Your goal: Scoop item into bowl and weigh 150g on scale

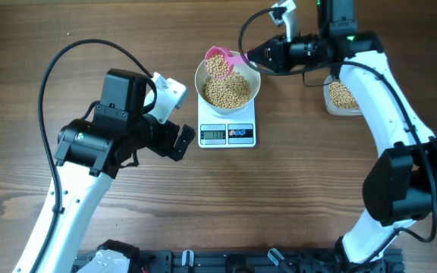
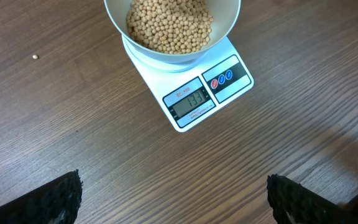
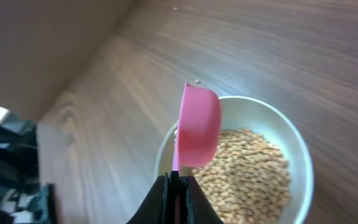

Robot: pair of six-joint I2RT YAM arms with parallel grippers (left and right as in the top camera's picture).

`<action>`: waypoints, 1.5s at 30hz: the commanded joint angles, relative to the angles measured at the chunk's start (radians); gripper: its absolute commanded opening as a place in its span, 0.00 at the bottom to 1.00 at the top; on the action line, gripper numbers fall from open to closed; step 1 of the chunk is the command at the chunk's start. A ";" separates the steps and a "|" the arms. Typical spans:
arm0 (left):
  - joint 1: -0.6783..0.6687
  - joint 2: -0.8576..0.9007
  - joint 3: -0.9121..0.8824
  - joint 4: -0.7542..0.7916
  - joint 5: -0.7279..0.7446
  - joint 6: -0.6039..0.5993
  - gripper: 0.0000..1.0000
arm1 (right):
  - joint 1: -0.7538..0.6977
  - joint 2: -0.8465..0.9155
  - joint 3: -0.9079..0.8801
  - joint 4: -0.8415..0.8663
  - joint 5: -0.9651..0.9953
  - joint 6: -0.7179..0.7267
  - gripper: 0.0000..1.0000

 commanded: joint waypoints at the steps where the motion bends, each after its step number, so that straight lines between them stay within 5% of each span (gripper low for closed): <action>1: 0.005 -0.002 0.011 0.002 0.006 0.013 1.00 | -0.008 -0.018 0.016 0.011 0.063 -0.025 0.04; 8: 0.005 -0.002 0.011 0.002 0.006 0.013 1.00 | -0.008 -0.020 0.016 -0.011 0.041 -0.081 0.04; 11: 0.005 -0.002 0.011 0.002 0.006 0.013 1.00 | -0.008 -0.020 0.016 0.019 0.142 0.000 0.04; 13: 0.005 -0.002 0.011 0.002 0.006 0.013 1.00 | 0.004 -0.027 0.016 -0.015 0.051 -0.136 0.04; 22: 0.005 -0.002 0.011 0.002 0.006 0.013 1.00 | 0.001 -0.031 0.016 -0.005 0.135 -0.050 0.04; 25: 0.005 -0.002 0.011 0.002 0.006 0.013 1.00 | 0.014 -0.059 0.016 -0.090 0.095 -0.187 0.04; 28: 0.005 -0.002 0.011 0.002 0.006 0.013 1.00 | 0.014 -0.061 0.016 -0.105 0.232 -0.154 0.04; 45: 0.005 -0.002 0.011 0.002 0.006 0.013 1.00 | 0.023 -0.077 0.017 -0.085 0.149 -0.129 0.04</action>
